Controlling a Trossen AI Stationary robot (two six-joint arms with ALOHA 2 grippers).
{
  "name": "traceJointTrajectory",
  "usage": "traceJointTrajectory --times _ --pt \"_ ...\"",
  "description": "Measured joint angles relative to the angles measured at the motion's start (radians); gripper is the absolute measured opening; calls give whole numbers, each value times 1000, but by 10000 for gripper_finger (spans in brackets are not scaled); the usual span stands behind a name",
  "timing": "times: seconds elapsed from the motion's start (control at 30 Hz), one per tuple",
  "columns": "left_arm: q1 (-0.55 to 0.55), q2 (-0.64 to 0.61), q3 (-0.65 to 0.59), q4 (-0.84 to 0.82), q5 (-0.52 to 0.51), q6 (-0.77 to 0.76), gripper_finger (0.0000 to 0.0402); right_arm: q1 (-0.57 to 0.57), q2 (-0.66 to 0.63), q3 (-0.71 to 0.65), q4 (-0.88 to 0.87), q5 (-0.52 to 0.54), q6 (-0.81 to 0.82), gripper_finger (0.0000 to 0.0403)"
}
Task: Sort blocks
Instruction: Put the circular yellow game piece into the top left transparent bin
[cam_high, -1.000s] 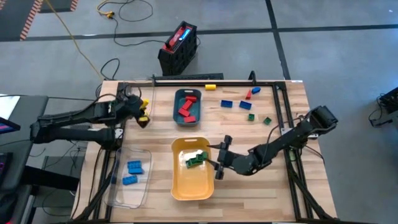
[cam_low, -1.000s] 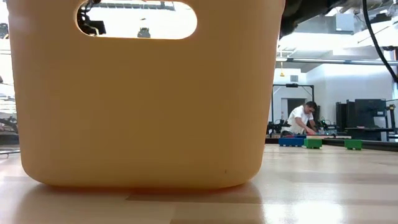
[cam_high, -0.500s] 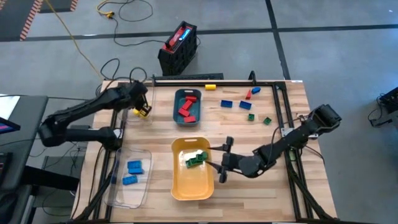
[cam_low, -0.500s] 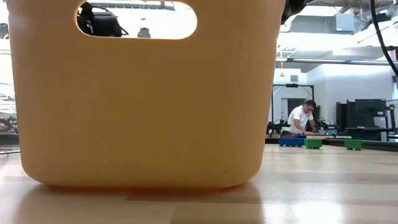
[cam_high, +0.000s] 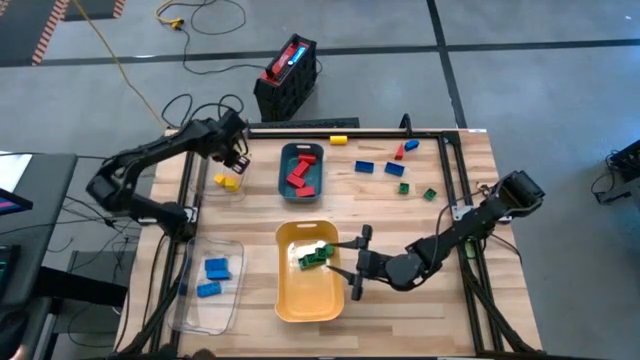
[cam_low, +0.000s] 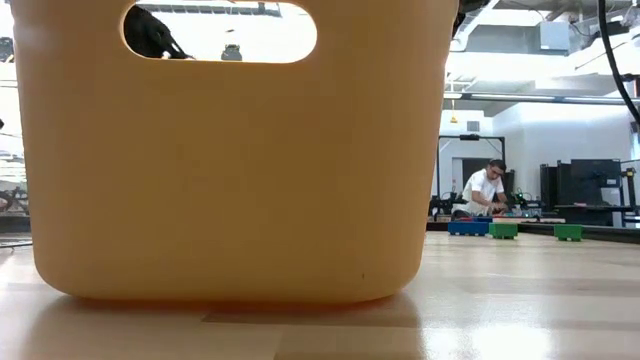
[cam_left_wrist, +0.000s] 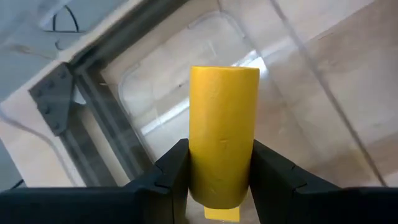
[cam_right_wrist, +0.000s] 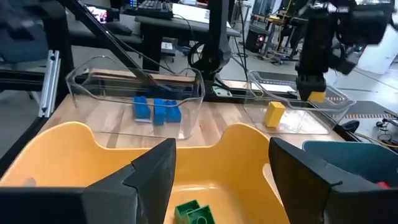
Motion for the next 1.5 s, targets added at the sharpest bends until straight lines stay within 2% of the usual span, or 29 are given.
traceJointTrajectory --times 0.13,0.33,0.47,0.6,0.7,0.8,0.87,0.97,1.07,1.3,1.5 --pt "39 87 19 -4 2 31 123 12 -3 0 1 0 0 265" --pt "84 162 23 -4 27 59 195 32 -6 0 -2 0 -2 265" --pt "92 158 22 -9 51 82 216 35 -6 0 -13 1 5 265" --pt "86 93 35 -32 52 124 217 35 -7 0 -23 7 5 265" --pt "57 -8 54 -22 64 157 218 33 -33 0 -64 46 -32 265" --pt "-3 -121 56 9 86 171 218 15 -126 0 -143 117 -107 265" --pt "-61 -185 56 16 85 156 218 -23 -212 1 -205 123 -123 265" --pt "-168 -271 29 50 83 125 219 -115 -320 2 -330 84 -124 265" --pt "-290 -340 -40 135 84 94 219 -257 -370 2 -464 -19 -120 265" --pt "-503 -448 -242 397 83 92 219 -679 -357 1 -697 -426 -84 265" --pt "-589 -475 -324 465 69 64 219 -958 -322 16 -756 -618 -198 265"
